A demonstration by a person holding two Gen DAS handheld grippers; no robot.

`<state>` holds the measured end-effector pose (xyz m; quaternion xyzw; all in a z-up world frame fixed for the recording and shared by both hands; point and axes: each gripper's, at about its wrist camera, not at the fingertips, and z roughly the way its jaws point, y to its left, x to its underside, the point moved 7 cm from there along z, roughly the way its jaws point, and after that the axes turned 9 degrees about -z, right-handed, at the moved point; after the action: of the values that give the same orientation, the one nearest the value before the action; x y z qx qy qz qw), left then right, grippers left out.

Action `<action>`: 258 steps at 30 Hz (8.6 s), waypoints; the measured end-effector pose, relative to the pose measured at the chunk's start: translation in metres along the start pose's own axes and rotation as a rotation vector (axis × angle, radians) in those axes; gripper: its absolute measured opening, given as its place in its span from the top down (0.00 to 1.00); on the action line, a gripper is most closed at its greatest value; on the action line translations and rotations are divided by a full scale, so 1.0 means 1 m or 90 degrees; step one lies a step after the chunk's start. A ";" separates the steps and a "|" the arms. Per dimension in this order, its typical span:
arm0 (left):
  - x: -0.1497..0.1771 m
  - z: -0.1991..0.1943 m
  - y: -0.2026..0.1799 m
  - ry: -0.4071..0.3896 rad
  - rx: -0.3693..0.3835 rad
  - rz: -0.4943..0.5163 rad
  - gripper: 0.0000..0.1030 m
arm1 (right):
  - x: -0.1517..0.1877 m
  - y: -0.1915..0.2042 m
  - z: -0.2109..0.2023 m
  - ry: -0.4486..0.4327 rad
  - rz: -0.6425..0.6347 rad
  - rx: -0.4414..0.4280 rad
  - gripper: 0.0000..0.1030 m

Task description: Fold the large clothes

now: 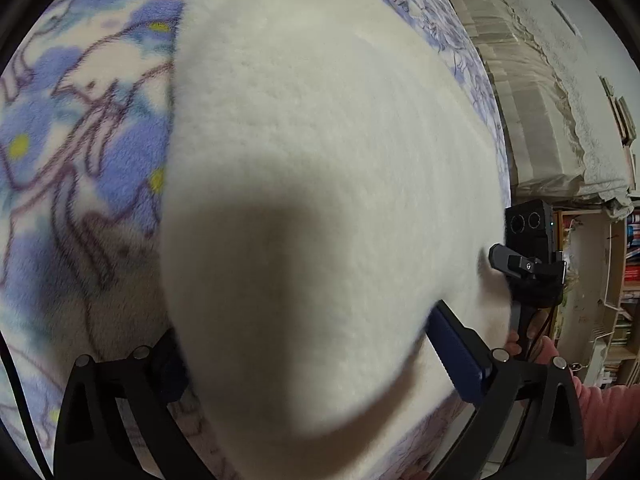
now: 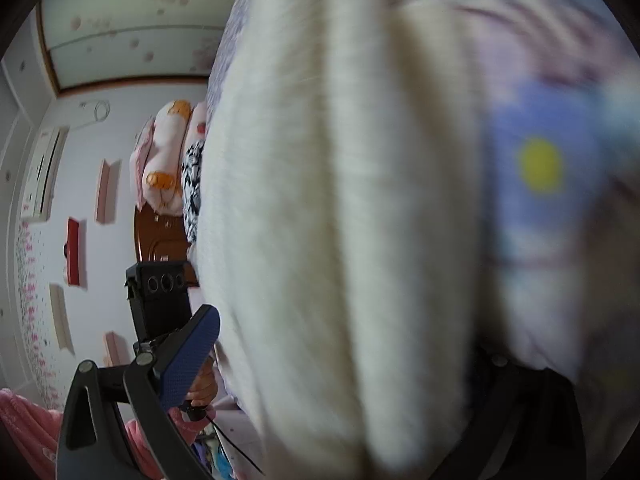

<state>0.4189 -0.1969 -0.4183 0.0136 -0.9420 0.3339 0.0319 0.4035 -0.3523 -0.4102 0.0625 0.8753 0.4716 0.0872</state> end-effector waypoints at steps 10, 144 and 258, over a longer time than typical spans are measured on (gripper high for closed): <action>-0.011 0.018 -0.014 -0.012 0.003 -0.056 0.00 | 0.010 -0.005 -0.003 0.003 -0.009 0.041 0.19; -0.134 -0.561 0.393 -0.448 -0.315 -0.313 0.15 | 0.008 0.345 0.335 -0.065 -0.288 0.454 0.30; 0.348 -0.368 -0.036 -0.395 -0.381 0.041 0.01 | 0.371 0.376 -0.083 -0.168 -0.357 0.623 0.00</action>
<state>0.0922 0.0049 -0.0865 0.0740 -0.9622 0.0265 -0.2606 0.0335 -0.1428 -0.0854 -0.0805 0.9562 -0.0410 0.2784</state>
